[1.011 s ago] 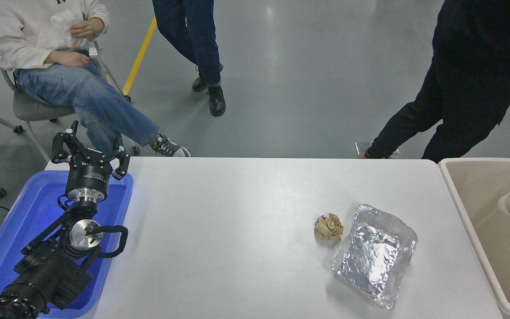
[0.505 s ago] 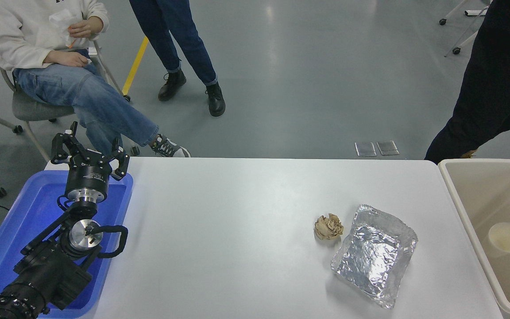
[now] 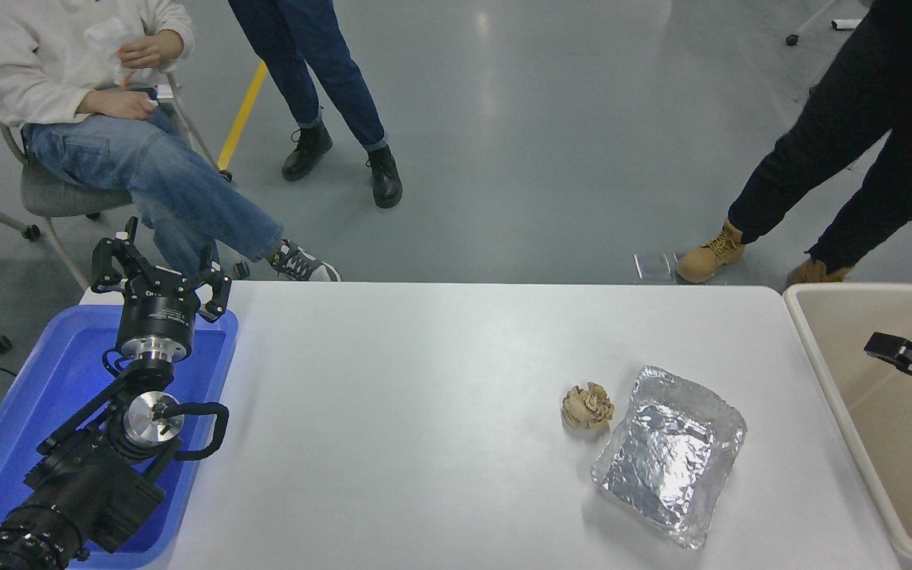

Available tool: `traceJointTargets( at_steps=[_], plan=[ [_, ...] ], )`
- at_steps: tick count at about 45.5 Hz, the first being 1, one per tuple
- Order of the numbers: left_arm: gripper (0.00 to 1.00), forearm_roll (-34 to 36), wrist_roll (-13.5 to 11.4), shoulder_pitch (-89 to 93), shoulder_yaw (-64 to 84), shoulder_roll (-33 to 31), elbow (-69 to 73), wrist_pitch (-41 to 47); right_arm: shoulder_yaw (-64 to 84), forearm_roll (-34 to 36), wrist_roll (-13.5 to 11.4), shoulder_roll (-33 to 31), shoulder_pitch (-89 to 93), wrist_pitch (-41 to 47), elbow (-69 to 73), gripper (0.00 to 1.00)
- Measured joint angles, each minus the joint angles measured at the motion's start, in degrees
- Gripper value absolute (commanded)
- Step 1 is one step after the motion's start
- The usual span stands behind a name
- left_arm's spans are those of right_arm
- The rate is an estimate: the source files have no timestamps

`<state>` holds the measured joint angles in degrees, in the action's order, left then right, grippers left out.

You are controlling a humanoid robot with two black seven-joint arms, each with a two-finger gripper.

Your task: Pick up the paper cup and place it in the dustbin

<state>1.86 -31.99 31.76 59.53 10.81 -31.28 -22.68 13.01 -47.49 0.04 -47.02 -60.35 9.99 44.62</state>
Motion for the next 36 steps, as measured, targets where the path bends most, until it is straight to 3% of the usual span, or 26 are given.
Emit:
traceJointTargets(
  at_steps=[14,20,36],
  plan=[
    [0.99,-0.01,0.0,0.0,-0.03,-0.01,-0.01,0.0,29.4,7.85,0.17,1.83,-31.17,2.79,20.72,1.0],
    [0.99,-0.01,0.01,-0.04,-0.02,0.06,0.01,0.0,38.93,13.18,0.24,6.28,-41.85,4.26,26.46,1.0],
    [0.99,0.0,0.0,-0.1,-0.03,-0.03,-0.03,-0.01,46.22,28.46,-0.06,21.8,-60.91,15.49,35.21,1.0]
  ],
)
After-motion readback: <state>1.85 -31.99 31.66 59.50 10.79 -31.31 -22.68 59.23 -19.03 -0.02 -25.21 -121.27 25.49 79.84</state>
